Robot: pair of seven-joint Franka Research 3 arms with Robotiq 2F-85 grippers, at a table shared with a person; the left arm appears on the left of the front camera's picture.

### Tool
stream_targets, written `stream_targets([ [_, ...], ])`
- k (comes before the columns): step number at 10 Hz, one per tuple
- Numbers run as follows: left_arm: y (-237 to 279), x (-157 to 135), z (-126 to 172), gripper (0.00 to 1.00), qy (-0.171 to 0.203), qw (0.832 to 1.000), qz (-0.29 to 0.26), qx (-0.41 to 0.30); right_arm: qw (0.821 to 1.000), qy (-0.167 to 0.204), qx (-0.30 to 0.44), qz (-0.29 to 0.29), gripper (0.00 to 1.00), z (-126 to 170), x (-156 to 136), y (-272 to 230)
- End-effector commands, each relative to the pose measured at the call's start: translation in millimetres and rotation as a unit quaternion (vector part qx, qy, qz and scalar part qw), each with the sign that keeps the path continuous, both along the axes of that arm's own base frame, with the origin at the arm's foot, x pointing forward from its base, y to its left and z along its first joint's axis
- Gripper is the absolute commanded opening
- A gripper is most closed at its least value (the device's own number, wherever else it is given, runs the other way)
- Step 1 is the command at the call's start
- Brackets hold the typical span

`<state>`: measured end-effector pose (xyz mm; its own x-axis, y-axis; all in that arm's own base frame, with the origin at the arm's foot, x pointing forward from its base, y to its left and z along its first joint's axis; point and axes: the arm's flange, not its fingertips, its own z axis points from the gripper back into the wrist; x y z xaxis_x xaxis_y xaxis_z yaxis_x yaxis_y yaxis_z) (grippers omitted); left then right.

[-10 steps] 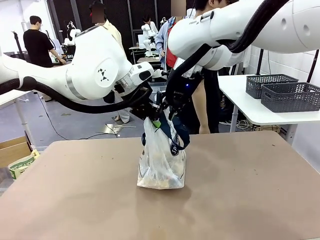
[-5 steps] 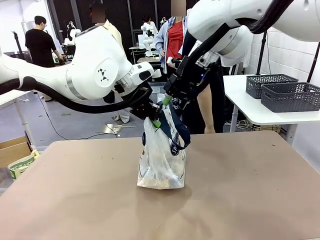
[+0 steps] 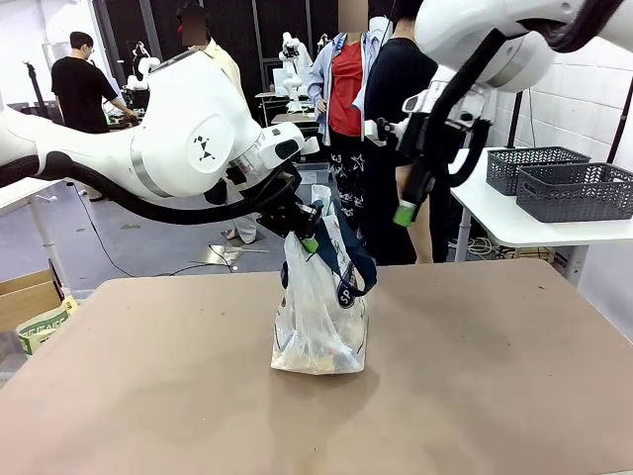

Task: Transfer purchased items from the store into the shopping bag.
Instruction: Move the Reusable shopping bag to the right side of the table.

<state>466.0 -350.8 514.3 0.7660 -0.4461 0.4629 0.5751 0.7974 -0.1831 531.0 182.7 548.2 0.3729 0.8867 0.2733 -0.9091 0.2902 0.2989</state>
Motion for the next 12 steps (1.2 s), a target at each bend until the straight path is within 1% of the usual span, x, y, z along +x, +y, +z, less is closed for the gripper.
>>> stream_targets([
  [1, 0.7, -0.1, 1.4, 0.0, 0.0, 1.0, 0.001, -0.002, 0.989, -0.12, 0.024, 0.085, 1.0, -8.4, -27.0, -25.8],
  [2, 0.7, -0.1, 1.4, 0.0, 0.0, 1.0, 0.001, -0.002, 0.979, -0.162, 0.048, 0.11, 1.0, -9.2, -33.0, -28.2],
  [3, 0.7, -0.1, 1.4, 0.0, 0.0, 1.0, 0.001, -0.002, 0.972, -0.197, 0.094, 0.092, 1.0, -7.0, -33.1, -36.1],
  [4, 0.7, -0.1, 1.4, 0.0, 0.0, 1.0, 0.001, -0.002, 0.958, -0.231, 0.144, 0.087, 1.0, -5.3, -36.3, -44.2],
  [5, 0.7, -0.1, 1.4, 0.0, 0.0, 1.0, 0.001, -0.002, 0.951, -0.244, 0.172, 0.077, 1.0, -4.9, -40.8, -48.1],
  [6, 0.7, -0.1, 1.4, 0.0, 0.0, 1.0, 0.001, -0.002, 0.948, -0.245, 0.193, 0.067, 1.0, -2.6, -39.4, -50.3],
  [8, 0.7, -0.1, 1.4, 0.0, 0.0, 1.0, 0.001, -0.002, 0.947, -0.245, 0.205, 0.037, 1.0, -2.6, -32.5, -47.7],
  [9, 0.7, -0.1, 1.4, 0.0, 0.0, 1.0, 0.001, -0.002, 0.949, -0.23, 0.217, 0.007, 1.0, -2.1, -29.9, -47.1],
  [10, 0.7, -0.1, 1.4, 0.0, 0.0, 1.0, 0.001, -0.002, 0.951, -0.24, 0.194, 0.039, 1.0, 5.6, -31.4, -50.0],
  [12, 0.7, -0.1, 1.4, 0.0, 0.0, 1.0, 0.001, -0.002, 0.951, -0.24, 0.194, 0.039, 1.0, 5.6, -31.4, -50.0],
])
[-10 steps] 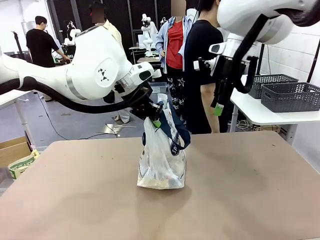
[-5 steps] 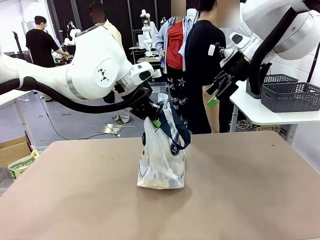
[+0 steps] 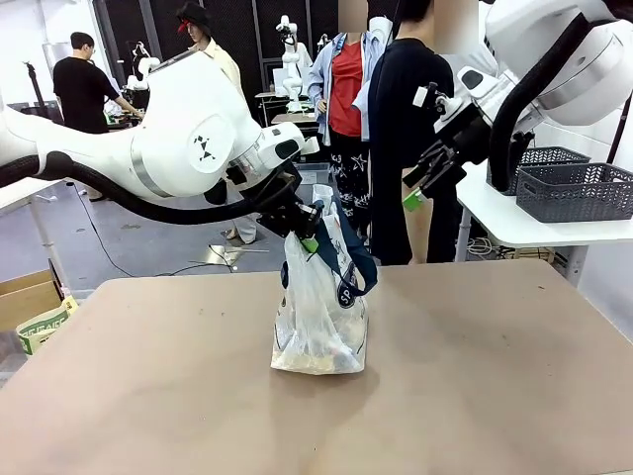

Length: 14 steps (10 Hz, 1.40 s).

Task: Transfer purchased items from the store into the shopping bag.
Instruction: Move the Reusable shopping bag to the right side of the table.

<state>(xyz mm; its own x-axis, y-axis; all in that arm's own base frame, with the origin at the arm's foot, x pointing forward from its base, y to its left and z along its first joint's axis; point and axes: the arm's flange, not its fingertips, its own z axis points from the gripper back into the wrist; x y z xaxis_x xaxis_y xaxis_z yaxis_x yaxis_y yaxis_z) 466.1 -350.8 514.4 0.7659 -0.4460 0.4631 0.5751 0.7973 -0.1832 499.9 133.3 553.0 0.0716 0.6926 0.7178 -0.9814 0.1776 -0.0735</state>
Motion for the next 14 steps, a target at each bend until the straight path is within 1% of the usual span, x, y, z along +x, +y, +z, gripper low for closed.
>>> stream_targets([
  [1, 0.7, -0.2, 1.3, 0.0, 0.0, 1.0, 0.001, -0.002, 1.0, -0.004, -0.008, 0.004, 1.0, 0.8, -0.3, -0.6],
  [4, 0.0, 0.0, 0.0, 0.0, 0.0, 1.0, 0.0, 0.0, 1.0, -0.004, -0.008, 0.004, 1.0, 0.8, -0.3, -0.6],
  [6, -9.2, 15.4, 23.8, 0.0, 0.017, 0.995, 0.041, 0.085, 1.0, -0.004, -0.008, 0.004, 1.0, 0.8, -0.3, -0.6],
  [7, -7.8, 20.4, 36.0, 0.0, 0.006, 0.99, 0.072, 0.119, 1.0, -0.004, -0.008, 0.004, 1.0, 0.8, -0.3, -0.6],
  [9, -1.2, 25.4, 64.5, 0.0, -0.007, 0.981, 0.106, 0.165, 1.0, -0.004, -0.008, 0.004, 1.0, 0.8, -0.3, -0.6],
  [11, 19.2, 29.7, 91.9, 0.0, -0.008, 0.979, 0.101, 0.177, 1.0, -0.004, -0.008, 0.004, 1.0, 0.8, -0.3, -0.6],
  [12, 34.6, 30.9, 102.6, 0.0, -0.009, 0.974, 0.125, 0.187, 1.0, -0.004, -0.008, 0.004, 1.0, 0.8, -0.3, -0.6],
  [14, 71.5, 23.8, 118.8, 0.0, -0.022, 0.971, 0.141, 0.192, 1.0, -0.004, -0.008, 0.004, 1.0, 0.8, -0.3, -0.6],
])
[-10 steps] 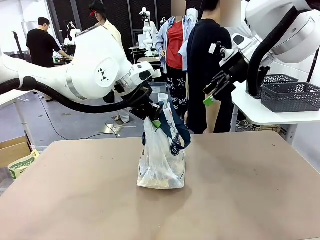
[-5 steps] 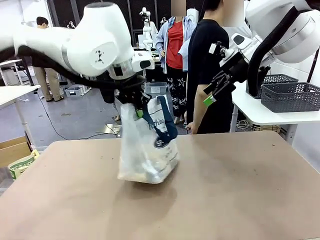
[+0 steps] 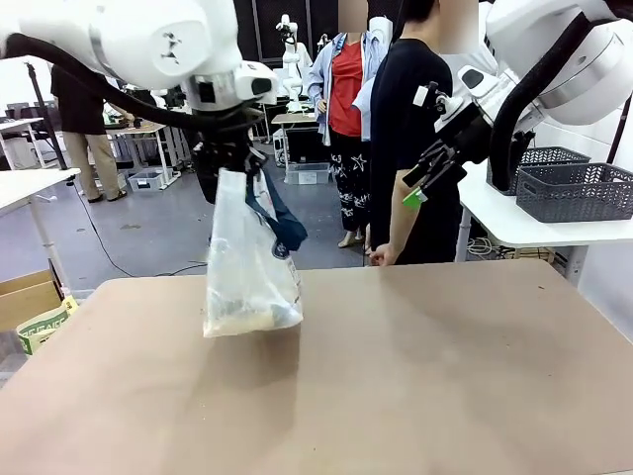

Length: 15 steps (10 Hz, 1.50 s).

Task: Transfer purchased items from the store into the shopping bag.
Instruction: Move the Reusable shopping bag to the right side of the table.

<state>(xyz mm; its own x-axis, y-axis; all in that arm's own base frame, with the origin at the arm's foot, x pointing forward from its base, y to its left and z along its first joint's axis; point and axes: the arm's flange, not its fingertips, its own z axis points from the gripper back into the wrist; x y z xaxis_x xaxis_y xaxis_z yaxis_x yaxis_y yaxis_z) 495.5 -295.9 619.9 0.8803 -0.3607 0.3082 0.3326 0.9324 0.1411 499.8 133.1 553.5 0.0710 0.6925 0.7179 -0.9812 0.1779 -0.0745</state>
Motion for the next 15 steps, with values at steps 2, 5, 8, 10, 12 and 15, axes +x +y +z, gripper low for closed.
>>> stream_targets([
  [2, 60.8, -22.4, 26.7, 0.0, -0.043, 0.998, 0.021, 0.033, 1.0, -0.004, -0.008, 0.004, 1.0, 0.4, -0.3, -0.4],
  [5, 129.2, -34.3, 23.9, 0.0, -0.096, 0.993, 0.057, 0.028, 1.0, -0.004, -0.008, 0.004, 1.0, 0.4, -0.3, -0.4],
  [8, 194.7, -46.1, 4.5, 0.0, -0.172, 0.982, 0.058, 0.053, 1.0, -0.004, -0.008, 0.004, 1.0, 0.4, -0.3, -0.4],
  [10, 213.8, -45.1, -8.6, 0.0, -0.19, 0.978, 0.069, 0.05, 1.0, -0.004, -0.008, 0.004, 1.0, 0.4, -0.3, -0.4],
  [12, 208.8, -42.7, -7.2, 0.0, -0.158, 0.984, 0.068, 0.047, 1.0, -0.004, -0.008, 0.004, 1.0, 0.4, -0.3, -0.4],
  [15, 208.8, -42.7, -7.2, 0.0, -0.158, 0.984, 0.068, 0.047, 1.0, -0.004, -0.008, 0.004, 1.0, 0.4, -0.3, -0.4],
])
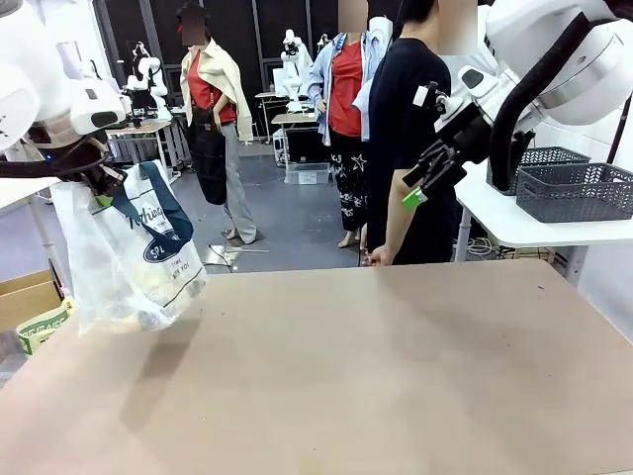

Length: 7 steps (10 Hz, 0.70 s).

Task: Transfer purchased items from the store into the shopping bag.
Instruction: Move the Reusable shopping bag to the right side of the table.

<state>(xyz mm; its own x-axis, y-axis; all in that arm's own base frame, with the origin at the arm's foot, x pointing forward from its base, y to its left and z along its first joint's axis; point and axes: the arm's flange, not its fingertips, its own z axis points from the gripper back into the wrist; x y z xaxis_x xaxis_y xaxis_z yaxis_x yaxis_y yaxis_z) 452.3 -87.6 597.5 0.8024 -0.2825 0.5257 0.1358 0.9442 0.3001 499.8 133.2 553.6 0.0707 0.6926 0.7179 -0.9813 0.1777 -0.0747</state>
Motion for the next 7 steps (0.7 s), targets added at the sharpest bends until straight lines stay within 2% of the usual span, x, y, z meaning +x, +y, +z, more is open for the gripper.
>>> stream_targets([
  [1, 0.6, 0.2, -0.3, 0.0, -0.001, 1.0, 0.0, -0.001, 1.0, -0.003, -0.008, 0.004, 1.0, 0.3, -0.2, -0.5],
  [3, 18.3, 11.5, -7.4, 0.0, -0.02, 0.999, 0.03, 0.01, 1.0, -0.003, -0.008, 0.004, 1.0, 0.3, -0.2, -0.5],
  [4, 53.8, 25.9, -11.0, 0.0, -0.028, 0.998, 0.054, 0.027, 1.0, -0.003, -0.008, 0.004, 1.0, 0.3, -0.2, -0.5],
  [7, 85.6, 35.1, -23.1, 0.0, -0.049, 0.997, 0.042, 0.035, 1.0, -0.003, -0.008, 0.004, 1.0, 0.3, -0.2, -0.5],
])
